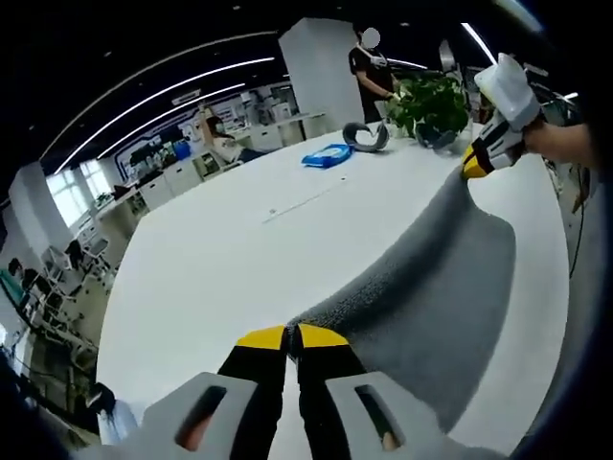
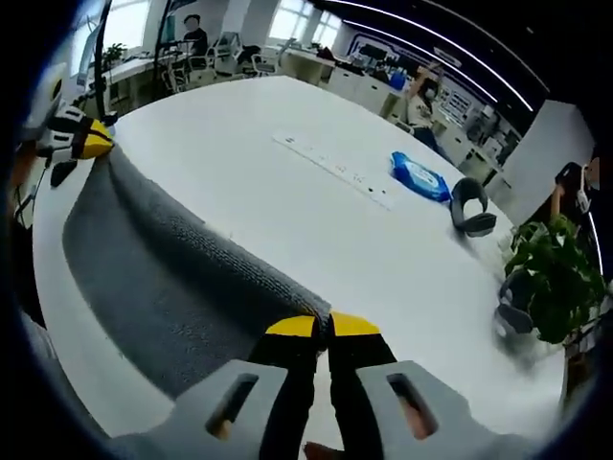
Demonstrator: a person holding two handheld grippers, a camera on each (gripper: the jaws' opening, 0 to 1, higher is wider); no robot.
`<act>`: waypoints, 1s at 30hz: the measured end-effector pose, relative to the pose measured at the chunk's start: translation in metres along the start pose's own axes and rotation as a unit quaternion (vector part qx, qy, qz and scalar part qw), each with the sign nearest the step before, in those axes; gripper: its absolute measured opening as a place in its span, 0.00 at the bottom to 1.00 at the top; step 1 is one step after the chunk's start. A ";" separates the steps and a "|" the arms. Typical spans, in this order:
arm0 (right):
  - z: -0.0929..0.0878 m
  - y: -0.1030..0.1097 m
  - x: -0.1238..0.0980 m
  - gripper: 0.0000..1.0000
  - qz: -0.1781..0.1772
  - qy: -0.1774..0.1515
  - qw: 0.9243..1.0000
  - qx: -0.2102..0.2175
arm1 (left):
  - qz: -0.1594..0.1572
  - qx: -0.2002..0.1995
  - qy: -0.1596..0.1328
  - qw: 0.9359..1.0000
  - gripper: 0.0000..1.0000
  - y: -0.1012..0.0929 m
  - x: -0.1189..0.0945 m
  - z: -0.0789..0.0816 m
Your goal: Fold the towel on the table until its edges align and the towel forms a compact rectangular stack.
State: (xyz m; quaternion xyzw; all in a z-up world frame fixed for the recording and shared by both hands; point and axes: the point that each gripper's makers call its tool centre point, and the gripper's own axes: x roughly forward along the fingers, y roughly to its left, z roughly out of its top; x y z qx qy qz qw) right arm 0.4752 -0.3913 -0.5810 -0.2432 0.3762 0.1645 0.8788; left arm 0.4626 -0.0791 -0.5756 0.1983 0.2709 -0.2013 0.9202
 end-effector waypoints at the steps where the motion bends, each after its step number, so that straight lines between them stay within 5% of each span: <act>1: -0.002 0.000 0.003 0.01 0.001 0.003 1.000 0.003 | -0.001 -0.002 0.004 1.000 0.03 0.000 0.003 -0.002; 7: -0.009 0.003 0.020 0.02 0.000 0.010 1.000 0.026 | -0.008 -0.002 0.032 0.999 0.03 -0.004 0.021 -0.017; 12: -0.010 0.003 0.026 0.03 -0.003 0.008 0.999 0.040 | -0.027 -0.039 0.056 0.997 0.04 -0.005 0.030 -0.028; 25: -0.024 0.007 0.006 0.01 -0.004 -0.003 0.997 0.079 | -0.029 -0.027 0.020 0.999 0.08 -0.004 0.019 -0.013; 30: -0.046 0.025 -0.007 0.00 0.013 0.001 0.992 0.122 | -0.068 -0.020 0.021 0.997 0.08 -0.019 0.018 -0.009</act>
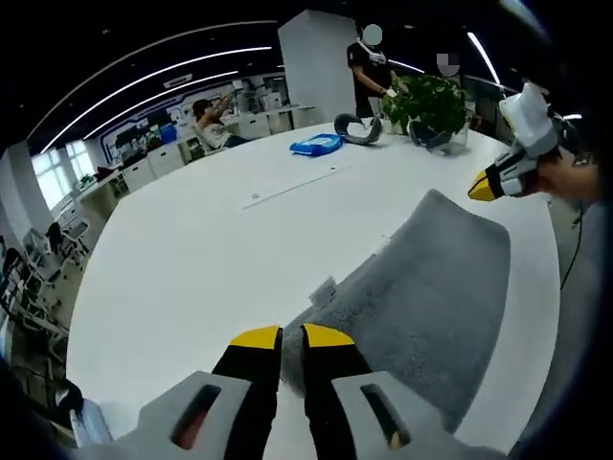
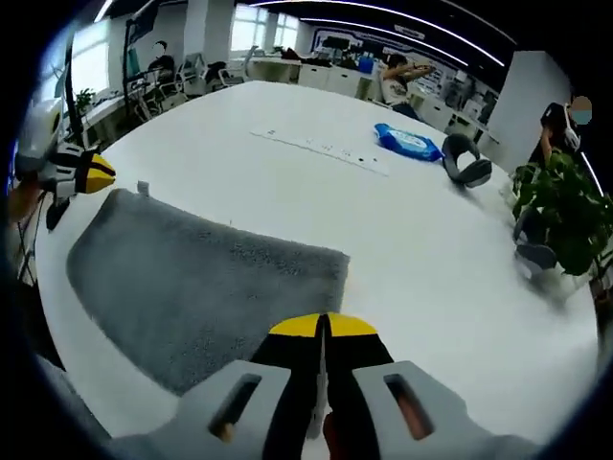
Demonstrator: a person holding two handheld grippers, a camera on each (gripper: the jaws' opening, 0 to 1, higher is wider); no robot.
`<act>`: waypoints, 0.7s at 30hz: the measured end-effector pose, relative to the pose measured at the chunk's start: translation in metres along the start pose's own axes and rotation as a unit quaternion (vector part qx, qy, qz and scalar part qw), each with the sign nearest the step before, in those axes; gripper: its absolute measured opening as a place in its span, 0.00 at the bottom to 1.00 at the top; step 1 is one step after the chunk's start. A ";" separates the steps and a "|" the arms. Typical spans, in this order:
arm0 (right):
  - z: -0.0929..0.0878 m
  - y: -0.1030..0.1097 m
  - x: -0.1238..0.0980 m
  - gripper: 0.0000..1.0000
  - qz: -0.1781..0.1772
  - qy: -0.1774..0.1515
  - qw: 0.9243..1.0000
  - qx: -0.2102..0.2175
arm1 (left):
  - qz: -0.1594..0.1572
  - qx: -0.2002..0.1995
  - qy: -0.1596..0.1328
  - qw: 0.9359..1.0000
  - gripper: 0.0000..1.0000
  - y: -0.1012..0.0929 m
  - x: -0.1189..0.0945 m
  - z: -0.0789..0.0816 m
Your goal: Fold the towel on the table until its edges align and the towel forms a compact rectangular stack.
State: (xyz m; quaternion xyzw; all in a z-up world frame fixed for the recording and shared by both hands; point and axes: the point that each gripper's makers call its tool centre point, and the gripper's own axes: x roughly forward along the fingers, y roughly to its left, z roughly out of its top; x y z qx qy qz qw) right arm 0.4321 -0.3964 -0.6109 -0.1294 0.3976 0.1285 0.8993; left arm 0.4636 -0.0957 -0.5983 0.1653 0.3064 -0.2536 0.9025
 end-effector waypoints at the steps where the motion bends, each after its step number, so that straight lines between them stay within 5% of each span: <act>1: -0.004 0.002 -0.002 0.00 0.002 0.004 1.000 0.005 | -0.002 0.004 0.004 1.000 0.07 -0.002 0.001 -0.001; 14: -0.050 0.026 -0.012 0.00 0.038 0.040 0.995 0.078 | -0.043 0.032 0.081 0.995 0.01 -0.036 0.018 -0.033; 18: -0.074 0.038 -0.008 0.00 0.065 0.107 0.989 0.074 | -0.068 0.034 0.115 0.990 0.01 -0.048 0.022 -0.048; 21: -0.072 0.037 -0.007 0.00 0.057 0.088 0.992 0.071 | -0.064 0.033 0.107 0.992 0.01 -0.046 0.023 -0.045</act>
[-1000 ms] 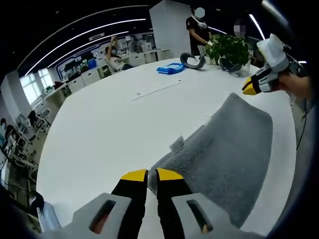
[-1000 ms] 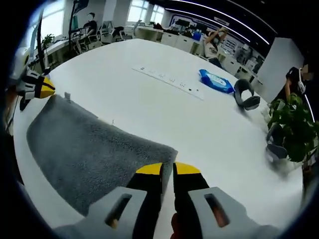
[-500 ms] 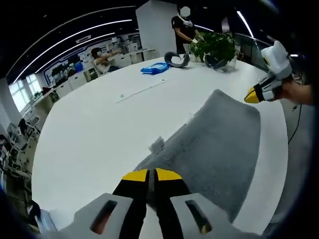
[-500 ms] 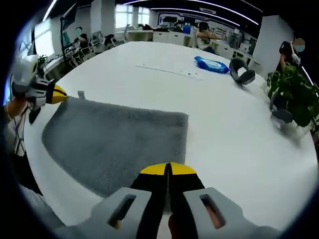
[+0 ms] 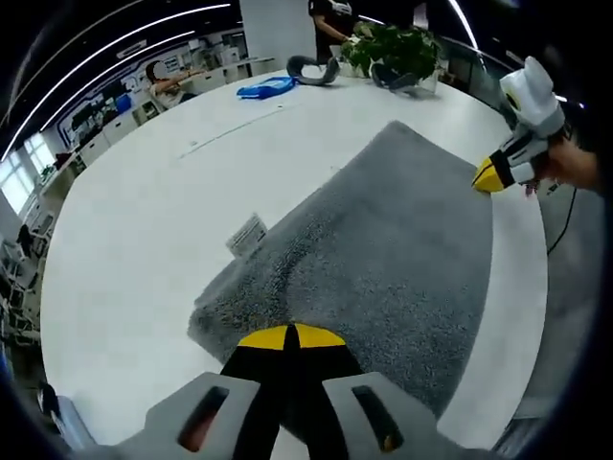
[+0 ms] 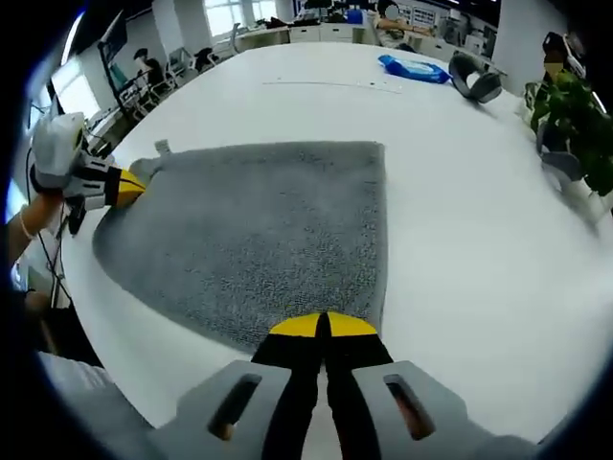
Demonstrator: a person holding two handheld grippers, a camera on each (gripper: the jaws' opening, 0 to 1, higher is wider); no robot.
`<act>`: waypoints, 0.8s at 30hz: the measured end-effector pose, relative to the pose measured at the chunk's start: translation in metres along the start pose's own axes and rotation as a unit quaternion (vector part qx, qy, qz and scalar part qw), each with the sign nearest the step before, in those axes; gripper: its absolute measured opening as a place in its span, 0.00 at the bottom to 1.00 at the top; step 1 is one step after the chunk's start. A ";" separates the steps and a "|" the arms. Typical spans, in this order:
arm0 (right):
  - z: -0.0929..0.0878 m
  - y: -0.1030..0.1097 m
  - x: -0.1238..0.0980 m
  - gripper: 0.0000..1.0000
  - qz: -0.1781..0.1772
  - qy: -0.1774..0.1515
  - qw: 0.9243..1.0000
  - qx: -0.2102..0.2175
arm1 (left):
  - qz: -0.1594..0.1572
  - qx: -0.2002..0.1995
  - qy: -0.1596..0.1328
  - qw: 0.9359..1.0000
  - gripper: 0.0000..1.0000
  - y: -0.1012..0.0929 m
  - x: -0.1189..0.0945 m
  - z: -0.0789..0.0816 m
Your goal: Fold the towel on the table until its edges align and the towel forms a compact rectangular stack.
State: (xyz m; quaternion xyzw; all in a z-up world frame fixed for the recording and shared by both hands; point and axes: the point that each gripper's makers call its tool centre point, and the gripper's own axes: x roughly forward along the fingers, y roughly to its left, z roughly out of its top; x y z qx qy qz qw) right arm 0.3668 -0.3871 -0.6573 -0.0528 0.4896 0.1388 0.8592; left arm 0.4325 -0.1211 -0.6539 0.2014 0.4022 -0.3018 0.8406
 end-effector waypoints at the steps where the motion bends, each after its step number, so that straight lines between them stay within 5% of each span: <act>1: 0.000 0.000 0.000 0.00 0.000 0.000 1.000 0.000 | -0.003 -0.004 0.001 1.000 0.01 0.000 0.000 0.000; 12: 0.000 0.002 0.003 0.00 -0.033 0.045 0.996 -0.068 | -0.013 -0.010 -0.024 1.000 0.00 -0.001 -0.001 -0.001; 24: -0.003 -0.011 0.002 0.00 0.010 0.099 0.993 -0.069 | -0.007 -0.019 0.019 1.000 0.01 -0.013 -0.003 -0.004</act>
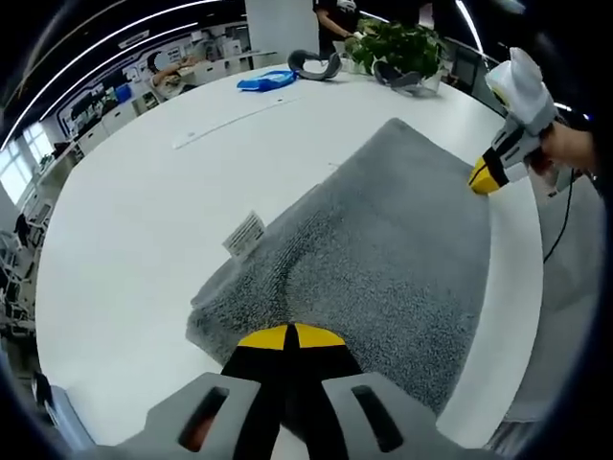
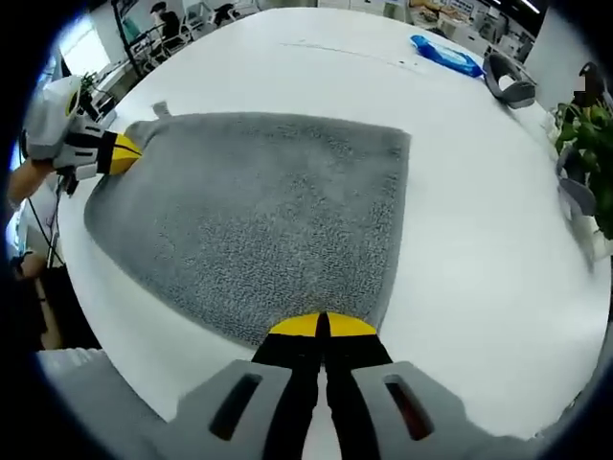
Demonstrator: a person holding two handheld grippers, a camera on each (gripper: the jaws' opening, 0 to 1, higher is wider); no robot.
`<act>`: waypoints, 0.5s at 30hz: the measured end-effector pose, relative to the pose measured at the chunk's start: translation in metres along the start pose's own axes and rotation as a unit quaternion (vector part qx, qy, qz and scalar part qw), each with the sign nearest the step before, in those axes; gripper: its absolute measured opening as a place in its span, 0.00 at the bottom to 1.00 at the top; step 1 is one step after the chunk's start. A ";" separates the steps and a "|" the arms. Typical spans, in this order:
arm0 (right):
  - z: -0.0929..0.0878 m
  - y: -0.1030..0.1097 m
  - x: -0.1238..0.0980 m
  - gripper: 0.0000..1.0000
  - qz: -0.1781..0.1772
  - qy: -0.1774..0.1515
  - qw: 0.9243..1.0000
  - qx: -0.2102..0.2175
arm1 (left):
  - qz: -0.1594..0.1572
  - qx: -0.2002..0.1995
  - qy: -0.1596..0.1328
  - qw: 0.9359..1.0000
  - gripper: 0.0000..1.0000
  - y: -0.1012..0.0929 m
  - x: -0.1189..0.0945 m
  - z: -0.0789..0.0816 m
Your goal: Fold the towel on the table until its edges align and the towel forms a compact rectangular stack.
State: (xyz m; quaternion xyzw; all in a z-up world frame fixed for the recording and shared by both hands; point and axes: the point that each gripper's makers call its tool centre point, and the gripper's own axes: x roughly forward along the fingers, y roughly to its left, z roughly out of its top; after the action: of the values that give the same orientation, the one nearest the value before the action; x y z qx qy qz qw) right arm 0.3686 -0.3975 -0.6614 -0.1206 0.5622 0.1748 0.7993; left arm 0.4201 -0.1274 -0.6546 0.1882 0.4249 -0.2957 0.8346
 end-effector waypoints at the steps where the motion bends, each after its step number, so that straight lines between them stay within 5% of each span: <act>1: -0.001 0.000 0.000 0.00 -0.001 0.000 1.000 -0.002 | 0.002 0.000 0.003 1.000 0.01 -0.006 -0.001 -0.001; 15: -0.017 -0.025 -0.006 0.00 -0.006 -0.003 0.999 -0.038 | 0.021 0.015 0.051 0.998 0.01 -0.047 -0.006 -0.007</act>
State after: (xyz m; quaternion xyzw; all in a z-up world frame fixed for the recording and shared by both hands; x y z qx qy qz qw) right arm 0.3623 -0.4281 -0.6614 -0.1544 0.5521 0.1914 0.7967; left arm 0.3825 -0.1567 -0.6564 0.2241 0.4584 -0.2747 0.8150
